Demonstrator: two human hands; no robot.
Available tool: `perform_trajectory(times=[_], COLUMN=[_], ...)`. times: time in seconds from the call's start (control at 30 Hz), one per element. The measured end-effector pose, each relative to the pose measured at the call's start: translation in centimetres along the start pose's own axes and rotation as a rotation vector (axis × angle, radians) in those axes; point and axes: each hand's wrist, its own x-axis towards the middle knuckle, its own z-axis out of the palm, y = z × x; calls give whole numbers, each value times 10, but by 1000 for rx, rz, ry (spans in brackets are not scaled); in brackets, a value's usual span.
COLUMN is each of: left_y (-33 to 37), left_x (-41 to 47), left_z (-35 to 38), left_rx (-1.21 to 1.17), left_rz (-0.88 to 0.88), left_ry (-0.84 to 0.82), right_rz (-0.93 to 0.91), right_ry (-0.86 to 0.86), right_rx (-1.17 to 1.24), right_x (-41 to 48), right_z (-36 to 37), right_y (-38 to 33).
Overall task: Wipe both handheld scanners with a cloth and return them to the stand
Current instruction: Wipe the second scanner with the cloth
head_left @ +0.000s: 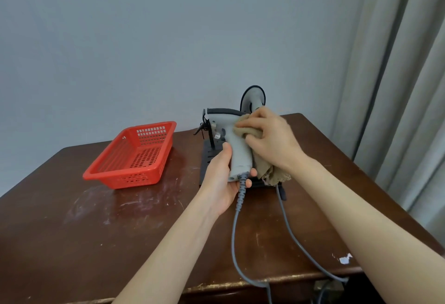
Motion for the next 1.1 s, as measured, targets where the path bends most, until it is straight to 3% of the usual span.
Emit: perform_trajectory(times=[0.23,0.47,0.7,0.77,0.93,1.0,1.1], left_y=[1,-1,3,1,-3,-2,-1], left_x=[0,-1,5,6,7,9,12], left_z=[-4,4,-1,-1,-1,-2,-3], left_rx=[74,69,84,98,61,45,56], left_rz=[44,34,77,75,32,36,59], left_ry=[6,-13,-5,-5,-40,-48,-16], right_rz=[-54,-5,-148,-112,-20,-54,-85], right_ry=[-414,-125,-462,-440,-133,-178,-383], right_rx=[215,-12,98,150,16,37,124], right_x=[-18,10,-16,-15,1,-3,-14], right_z=[-11,-7,-3,-2,1,0,-3], right_y=[-6,5,-5,-3,9,9,5])
